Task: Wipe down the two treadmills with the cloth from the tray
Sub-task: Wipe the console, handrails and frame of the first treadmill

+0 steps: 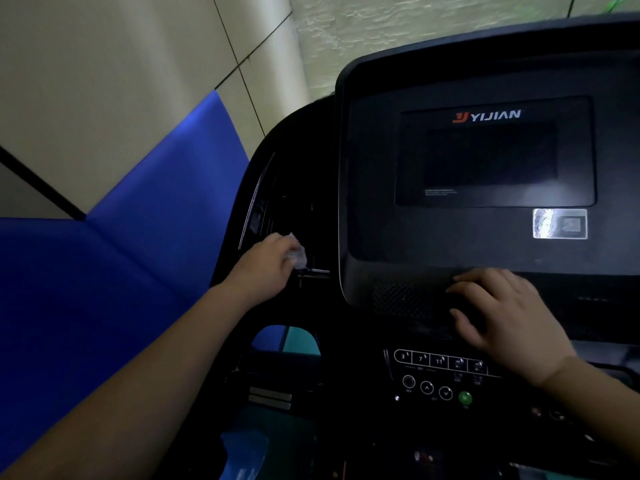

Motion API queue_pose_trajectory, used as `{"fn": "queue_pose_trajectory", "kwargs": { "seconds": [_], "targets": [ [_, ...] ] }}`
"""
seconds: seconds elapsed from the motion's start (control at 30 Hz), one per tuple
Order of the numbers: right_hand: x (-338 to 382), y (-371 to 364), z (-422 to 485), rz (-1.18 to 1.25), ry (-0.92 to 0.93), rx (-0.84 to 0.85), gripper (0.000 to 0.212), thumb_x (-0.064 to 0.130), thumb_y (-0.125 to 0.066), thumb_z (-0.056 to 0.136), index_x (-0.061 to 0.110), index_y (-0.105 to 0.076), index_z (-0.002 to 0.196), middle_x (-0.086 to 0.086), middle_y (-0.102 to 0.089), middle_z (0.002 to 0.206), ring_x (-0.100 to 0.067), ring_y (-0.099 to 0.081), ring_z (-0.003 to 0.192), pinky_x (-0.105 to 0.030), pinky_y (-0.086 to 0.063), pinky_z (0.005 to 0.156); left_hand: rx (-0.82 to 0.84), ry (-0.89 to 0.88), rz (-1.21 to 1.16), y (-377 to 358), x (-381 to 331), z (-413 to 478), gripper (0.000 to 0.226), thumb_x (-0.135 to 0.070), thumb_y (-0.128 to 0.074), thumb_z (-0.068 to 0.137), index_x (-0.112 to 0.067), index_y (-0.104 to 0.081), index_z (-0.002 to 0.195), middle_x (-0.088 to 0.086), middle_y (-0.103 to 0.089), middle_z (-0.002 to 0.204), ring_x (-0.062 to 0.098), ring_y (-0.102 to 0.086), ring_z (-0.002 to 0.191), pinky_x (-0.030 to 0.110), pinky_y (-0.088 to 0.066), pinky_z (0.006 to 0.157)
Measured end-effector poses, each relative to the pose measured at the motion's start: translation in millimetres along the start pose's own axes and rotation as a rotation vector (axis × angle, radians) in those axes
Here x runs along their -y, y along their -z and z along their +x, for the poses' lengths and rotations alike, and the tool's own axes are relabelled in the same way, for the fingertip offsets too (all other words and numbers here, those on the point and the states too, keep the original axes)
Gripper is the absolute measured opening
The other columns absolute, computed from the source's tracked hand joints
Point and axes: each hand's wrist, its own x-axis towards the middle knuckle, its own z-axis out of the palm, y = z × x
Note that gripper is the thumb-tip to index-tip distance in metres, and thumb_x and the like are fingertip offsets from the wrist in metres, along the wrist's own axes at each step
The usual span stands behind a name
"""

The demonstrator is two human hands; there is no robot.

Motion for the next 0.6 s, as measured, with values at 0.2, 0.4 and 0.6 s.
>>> {"fn": "queue_pose_trajectory", "kwargs": {
  "seconds": [0.2, 0.4, 0.6],
  "targets": [
    [0, 0, 0, -0.008, 0.002, 0.001, 0.035, 0.04, -0.048, 0.083, 0.016, -0.068, 0.101, -0.004, -0.061, 0.105, -0.028, -0.058, 0.094, -0.041, -0.045, 0.08, 0.04, -0.046, -0.14, -6, -10, -3, 0.02, -0.011, -0.049, 0.094, -0.016, -0.063, 0.108, 0.002, -0.056, 0.115, 0.018, -0.054, 0.109, 0.037, -0.044, 0.097],
    [0, 0, 0, -0.005, 0.0, 0.004, 0.035, 0.04, -0.048, 0.083, 0.017, -0.068, 0.101, -0.004, -0.061, 0.106, -0.029, -0.058, 0.095, -0.041, -0.045, 0.081, 0.031, 0.046, -0.1, 0, 5, 0, 0.021, -0.011, -0.05, 0.095, -0.017, -0.068, 0.103, -0.002, -0.045, 0.112, 0.013, -0.047, 0.11, 0.023, -0.035, 0.1],
    [0, 0, 0, -0.017, -0.001, 0.011, 0.035, 0.04, -0.048, 0.083, 0.016, -0.068, 0.101, -0.004, -0.061, 0.106, -0.029, -0.058, 0.094, -0.042, -0.045, 0.08, 0.048, 0.057, -0.059, -4, -14, 5, 0.021, -0.017, -0.049, 0.095, -0.015, -0.068, 0.102, 0.002, -0.052, 0.11, 0.019, -0.053, 0.103, 0.03, -0.043, 0.093]
  ]
}}
